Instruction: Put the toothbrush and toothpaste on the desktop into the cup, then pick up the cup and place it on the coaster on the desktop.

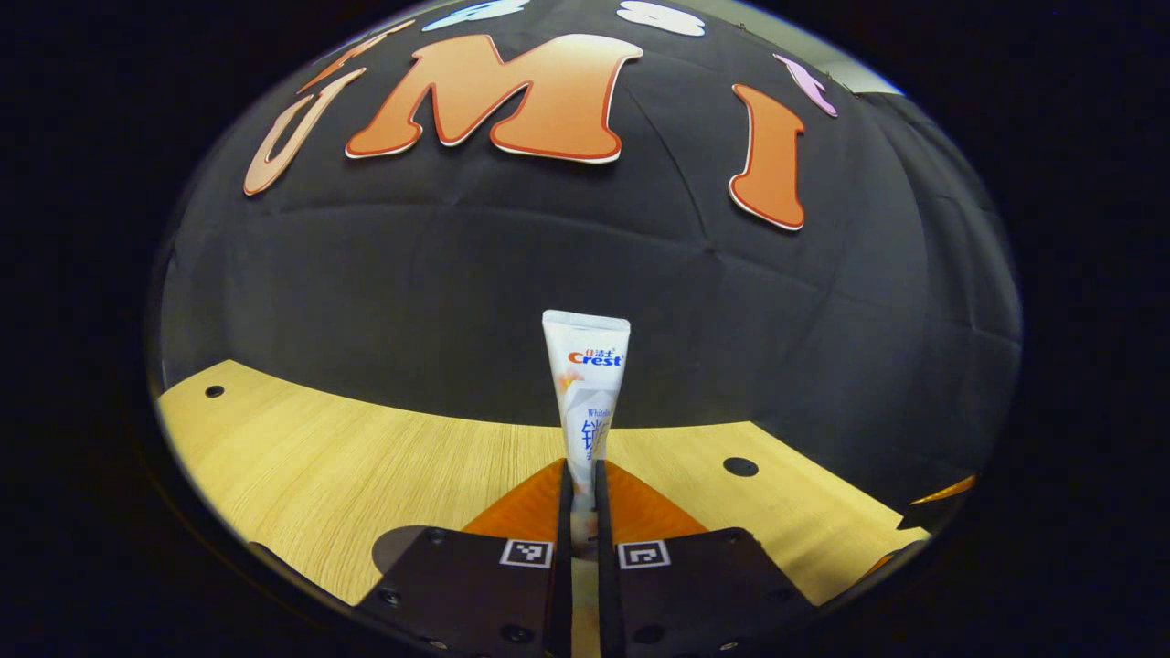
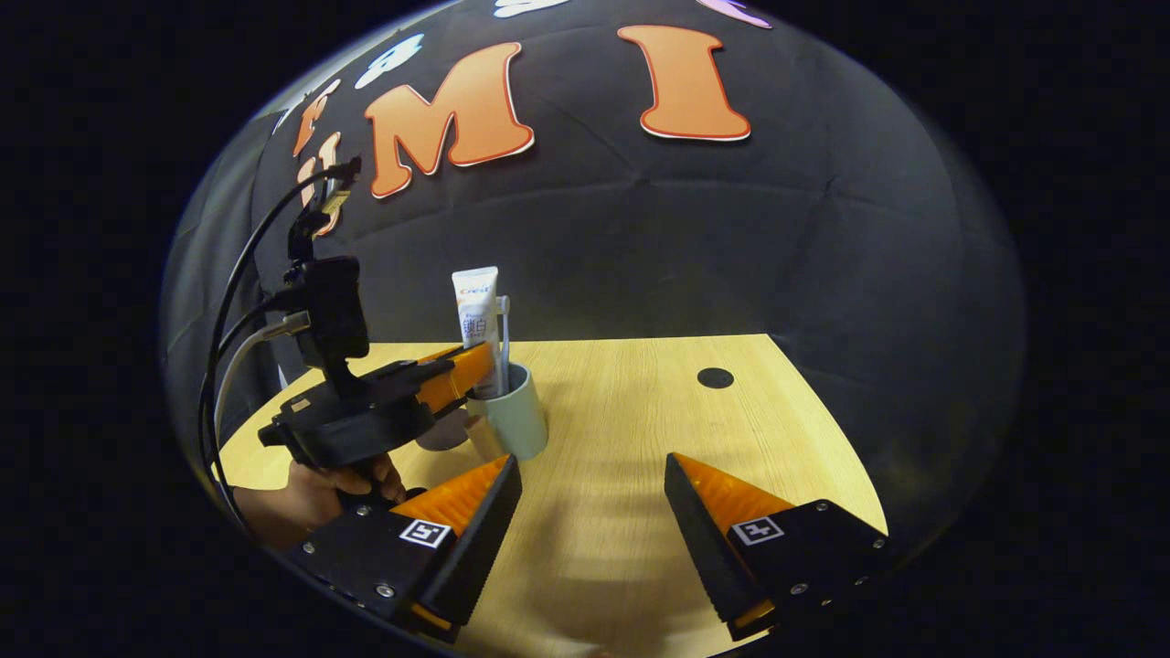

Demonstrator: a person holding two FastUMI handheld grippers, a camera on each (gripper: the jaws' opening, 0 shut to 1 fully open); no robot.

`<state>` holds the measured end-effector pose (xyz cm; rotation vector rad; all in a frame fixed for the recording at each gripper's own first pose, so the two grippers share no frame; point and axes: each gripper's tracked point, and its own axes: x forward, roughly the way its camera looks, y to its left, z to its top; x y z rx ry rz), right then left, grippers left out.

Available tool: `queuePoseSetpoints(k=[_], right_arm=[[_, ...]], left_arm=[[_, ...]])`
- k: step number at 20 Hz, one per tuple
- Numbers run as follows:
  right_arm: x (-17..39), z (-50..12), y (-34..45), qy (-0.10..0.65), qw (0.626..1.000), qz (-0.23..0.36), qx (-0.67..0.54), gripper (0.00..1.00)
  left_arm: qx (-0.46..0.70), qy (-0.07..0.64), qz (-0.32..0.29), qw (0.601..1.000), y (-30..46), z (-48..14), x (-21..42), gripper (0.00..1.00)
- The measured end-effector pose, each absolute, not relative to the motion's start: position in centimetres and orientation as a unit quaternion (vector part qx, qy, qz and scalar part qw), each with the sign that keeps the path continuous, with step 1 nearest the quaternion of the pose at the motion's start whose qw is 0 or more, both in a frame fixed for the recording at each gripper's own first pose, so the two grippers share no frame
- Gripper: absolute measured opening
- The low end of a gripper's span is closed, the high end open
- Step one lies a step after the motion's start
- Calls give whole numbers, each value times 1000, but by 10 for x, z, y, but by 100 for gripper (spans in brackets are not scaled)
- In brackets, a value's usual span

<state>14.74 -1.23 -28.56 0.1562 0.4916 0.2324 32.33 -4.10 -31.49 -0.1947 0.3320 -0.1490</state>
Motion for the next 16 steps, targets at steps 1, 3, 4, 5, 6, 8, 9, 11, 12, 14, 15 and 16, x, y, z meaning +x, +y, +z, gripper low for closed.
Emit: queuePoseSetpoints(k=[1,3,4,5,6,8,9,11,12,14,15,16], right_arm=[[148,-286,-15,242,960,113,79,96],[147,-289,-20,244,960,109,86,96],[146,-290,-21,246,959,107,89,96],[144,-291,-25,247,959,104,91,96],[143,-291,-27,246,959,103,94,96],[142,-288,-28,246,959,102,97,96],[140,-287,-28,245,959,102,96,96],[138,-284,-27,244,959,105,96,96],[137,-283,-27,244,959,105,95,96],[135,-281,-27,242,960,107,93,96],[133,-278,-26,240,960,108,92,96],[132,-277,-28,239,961,107,91,96]], left_arm=[[-96,166,-74,979,-40,-315,320,14],[-91,165,-77,979,-40,-310,318,19],[-87,167,-79,979,-43,-309,319,29],[-75,169,-75,980,-41,-308,317,36],[-66,173,-75,980,-41,-311,317,43],[-56,167,-67,982,-37,-309,319,60],[-48,162,-58,984,-30,-305,321,58],[-45,164,-35,985,-14,-307,324,63],[-49,171,-29,984,-8,-310,325,58],[-67,181,-24,981,2,-316,330,58],[-75,187,-26,979,3,-318,331,64],[-85,189,-28,978,2,-316,331,66]])
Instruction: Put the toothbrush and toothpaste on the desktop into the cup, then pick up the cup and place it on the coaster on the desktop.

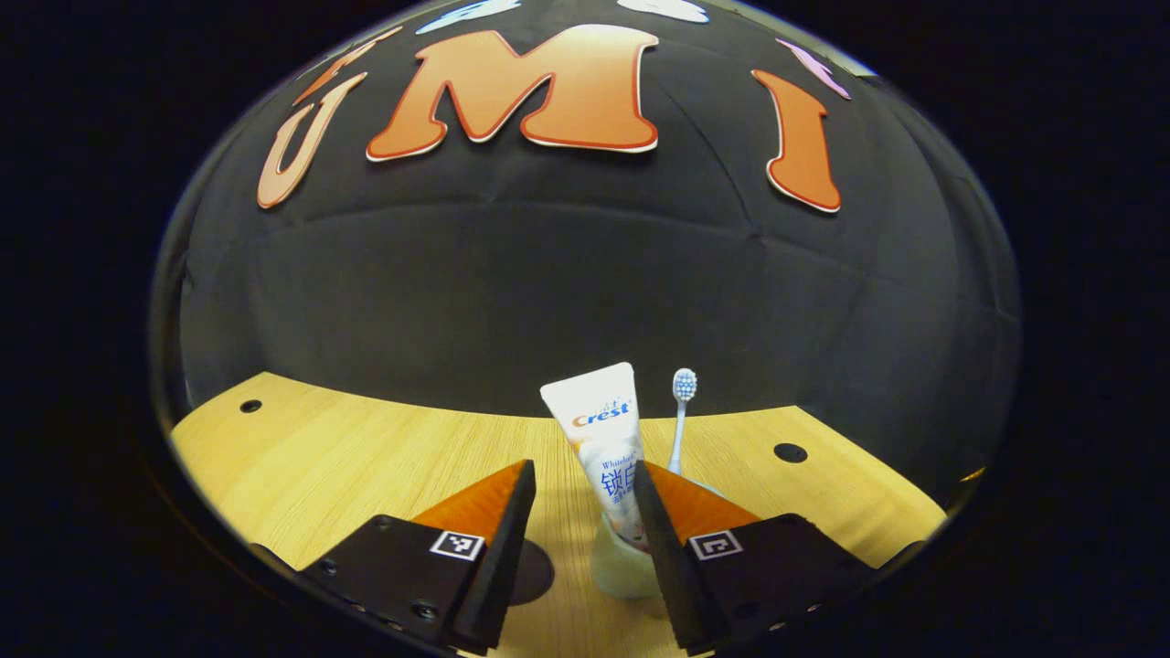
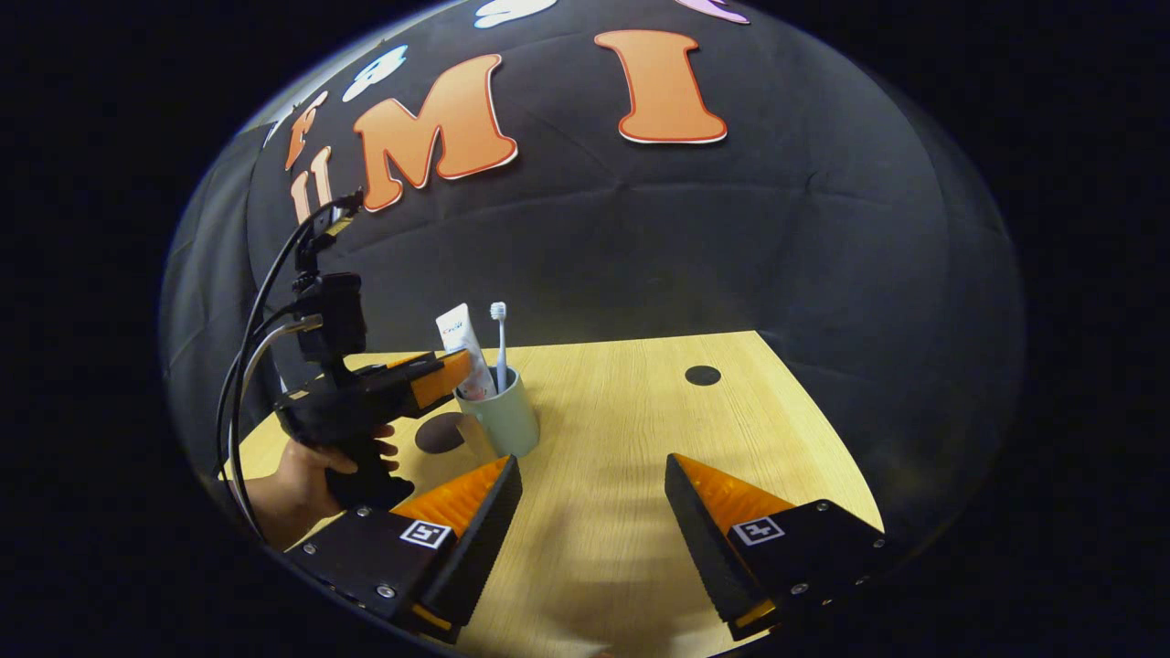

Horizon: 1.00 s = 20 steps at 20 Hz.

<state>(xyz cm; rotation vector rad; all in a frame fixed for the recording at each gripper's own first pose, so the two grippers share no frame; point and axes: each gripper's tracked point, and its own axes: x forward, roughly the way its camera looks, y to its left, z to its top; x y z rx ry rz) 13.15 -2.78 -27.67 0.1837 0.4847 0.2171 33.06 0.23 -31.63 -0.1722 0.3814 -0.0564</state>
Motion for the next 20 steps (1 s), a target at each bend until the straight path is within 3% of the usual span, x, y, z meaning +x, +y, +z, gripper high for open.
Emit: queuePoseSetpoints(k=[6,15,18,20], right_arm=[[128,-272,-31,243,961,99,88,96],[146,-269,-16,268,956,95,75,96],[160,-265,-3,273,954,107,67,96],[168,-264,8,282,950,116,61,96]], left_arm=[[-109,183,-92,973,-39,-288,325,63],[-73,184,-105,975,-9,-229,285,66],[-69,185,-86,977,19,-213,269,74],[-68,194,-77,976,31,-207,257,85]])
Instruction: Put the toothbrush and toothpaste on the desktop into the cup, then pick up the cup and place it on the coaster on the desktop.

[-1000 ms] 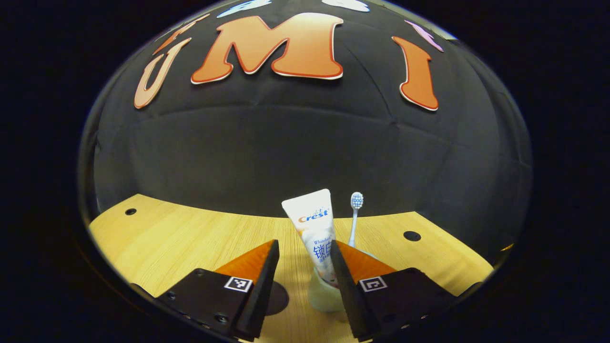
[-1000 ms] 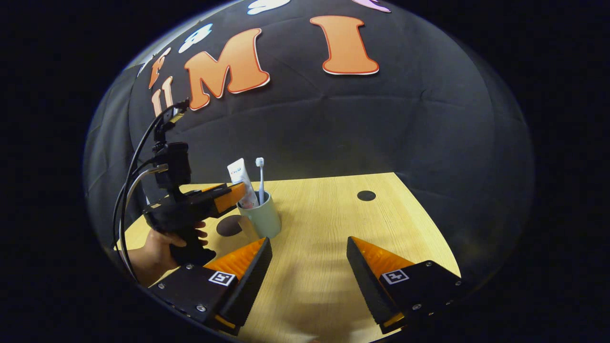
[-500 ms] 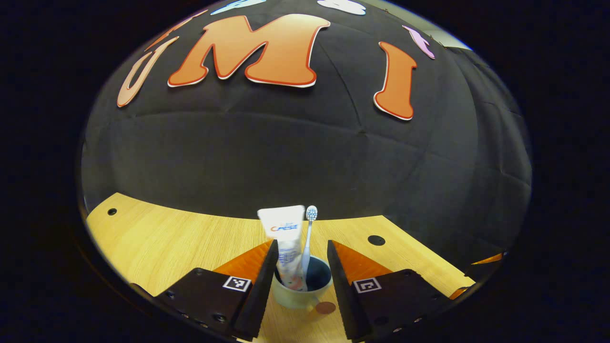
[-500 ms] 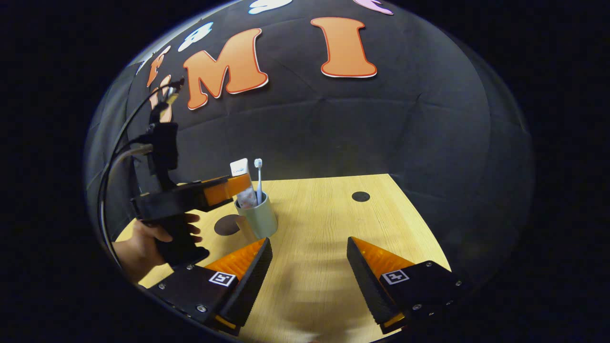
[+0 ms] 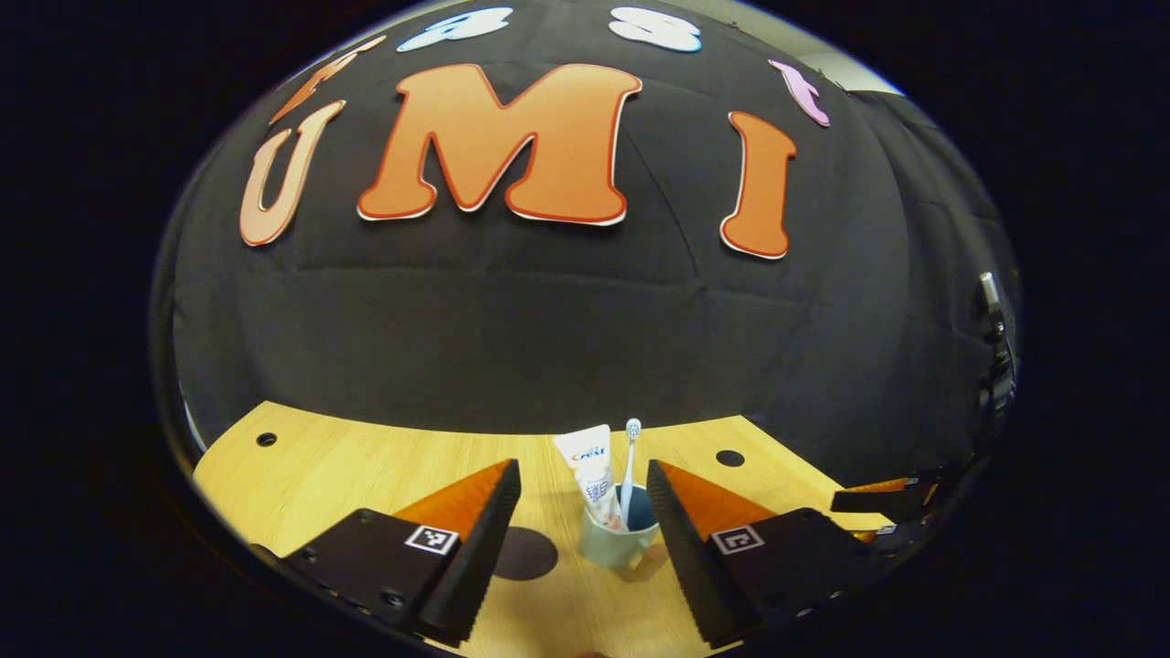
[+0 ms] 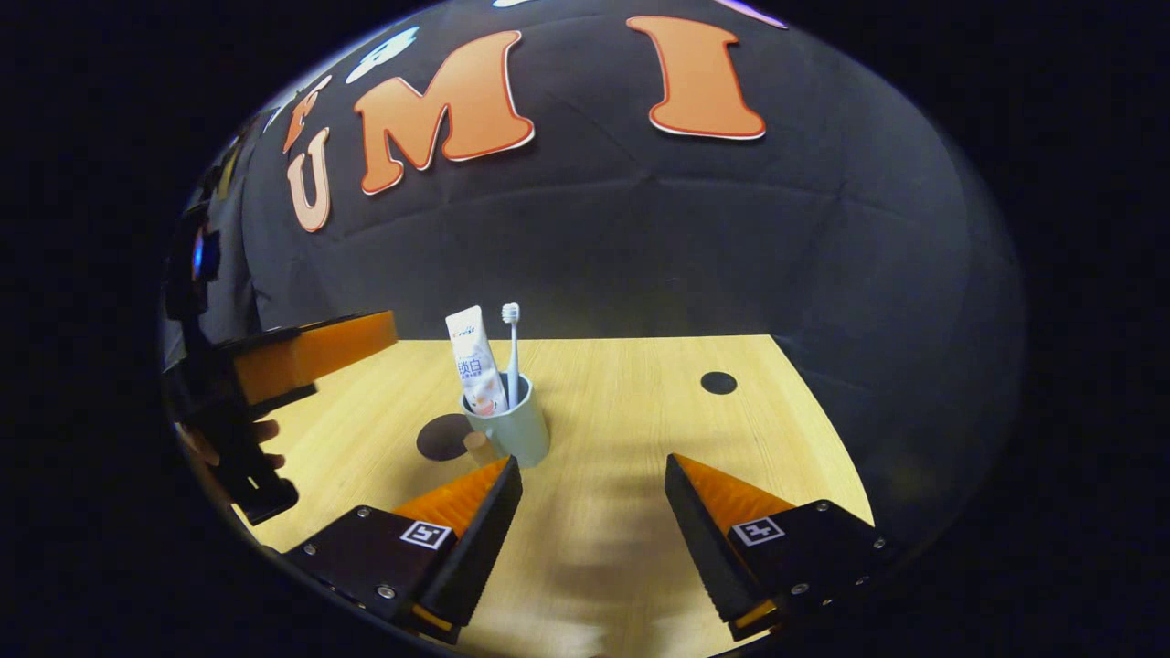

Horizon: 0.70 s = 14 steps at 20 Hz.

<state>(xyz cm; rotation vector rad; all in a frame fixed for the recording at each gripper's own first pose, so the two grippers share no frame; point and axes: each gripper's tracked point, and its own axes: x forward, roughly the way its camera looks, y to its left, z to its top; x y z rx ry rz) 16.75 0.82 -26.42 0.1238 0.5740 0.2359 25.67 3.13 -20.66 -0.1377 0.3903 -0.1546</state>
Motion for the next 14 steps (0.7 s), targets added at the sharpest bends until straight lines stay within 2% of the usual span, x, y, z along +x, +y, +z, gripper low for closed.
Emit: queuePoseSetpoints(k=[1,3,10,14], right_arm=[[175,-260,15,283,950,121,56,96],[186,-256,29,288,948,130,44,96],[206,-260,90,341,922,176,46,96],[210,-284,108,391,904,168,26,95]], left_arm=[[-60,196,-67,977,41,-202,252,92],[-51,196,-58,978,55,-192,241,96],[-65,212,-47,974,100,-162,190,97],[-61,205,-37,976,123,-138,175,97]])
